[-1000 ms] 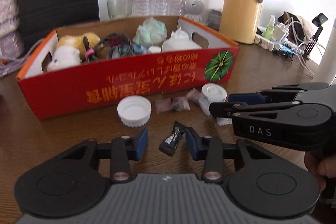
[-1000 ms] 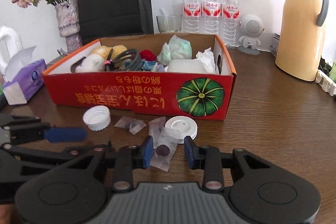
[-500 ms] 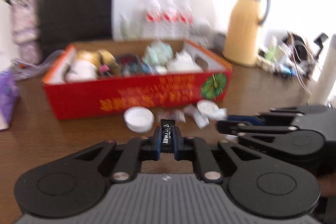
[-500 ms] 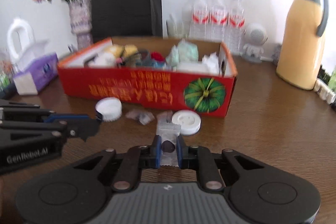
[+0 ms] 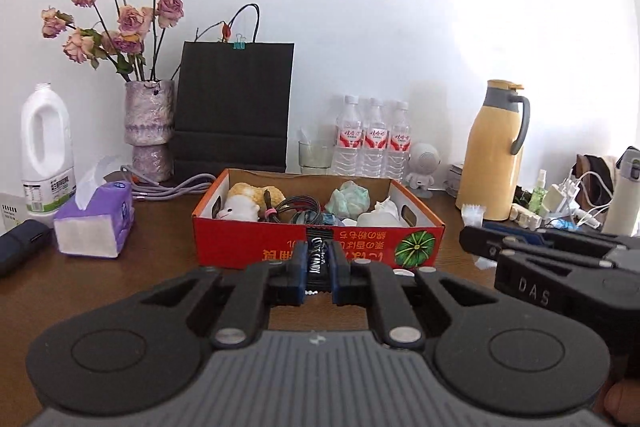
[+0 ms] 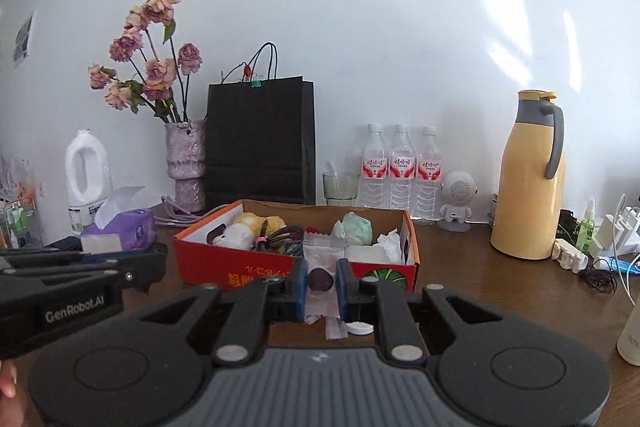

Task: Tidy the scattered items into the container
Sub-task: 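Carry the black packet and clear bag into the box and open both tools, then move both tools back toward the white caps on the desk, then grasp the large white bottle cap with the left tool while the right tool grasps a clear bag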

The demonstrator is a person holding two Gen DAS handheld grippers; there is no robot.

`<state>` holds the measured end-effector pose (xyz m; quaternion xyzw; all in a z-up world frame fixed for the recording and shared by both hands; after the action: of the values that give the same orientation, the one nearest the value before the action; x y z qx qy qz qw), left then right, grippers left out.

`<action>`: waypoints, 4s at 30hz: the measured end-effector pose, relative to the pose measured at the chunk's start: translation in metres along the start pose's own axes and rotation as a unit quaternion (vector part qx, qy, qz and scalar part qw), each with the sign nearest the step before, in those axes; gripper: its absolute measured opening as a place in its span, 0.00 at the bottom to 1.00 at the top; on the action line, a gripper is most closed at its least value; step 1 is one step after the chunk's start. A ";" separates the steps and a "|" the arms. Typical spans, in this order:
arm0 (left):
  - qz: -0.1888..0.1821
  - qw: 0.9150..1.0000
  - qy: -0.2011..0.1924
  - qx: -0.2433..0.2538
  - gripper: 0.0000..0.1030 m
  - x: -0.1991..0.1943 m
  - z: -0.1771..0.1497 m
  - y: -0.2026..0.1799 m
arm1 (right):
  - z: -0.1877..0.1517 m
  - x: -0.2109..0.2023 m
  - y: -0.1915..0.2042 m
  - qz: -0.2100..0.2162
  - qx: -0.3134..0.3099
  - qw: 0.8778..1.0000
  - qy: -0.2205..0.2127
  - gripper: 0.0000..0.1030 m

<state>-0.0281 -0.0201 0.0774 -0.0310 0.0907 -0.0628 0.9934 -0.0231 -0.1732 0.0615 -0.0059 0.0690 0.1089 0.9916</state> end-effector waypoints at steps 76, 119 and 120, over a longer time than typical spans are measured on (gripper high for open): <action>0.056 0.995 -0.019 0.078 1.00 0.194 0.060 0.037 | 0.056 0.187 -0.061 -0.015 0.013 1.000 0.011 0.88; -0.076 0.984 0.142 0.081 0.78 0.158 -0.037 0.018 | -0.051 0.145 -0.003 0.097 -0.111 0.976 0.161 0.27; -0.079 0.983 0.146 0.078 0.76 0.167 -0.038 0.019 | -0.052 0.153 0.000 0.113 -0.127 0.972 0.166 0.24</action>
<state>0.1299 -0.0254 0.0090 0.0491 0.2273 -0.1514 0.9607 0.1179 -0.1419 -0.0106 -0.1415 0.2182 0.2252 0.9390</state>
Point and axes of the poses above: each gripper's, at about its wrist camera, not at the fingertips, and x roughly the way its jaws point, y to its left, z to its top, the point moved 5 cm from there along x, roughly the way its jaws point, and after that the axes turned 7 degrees about -y, right-handed, at the moved point
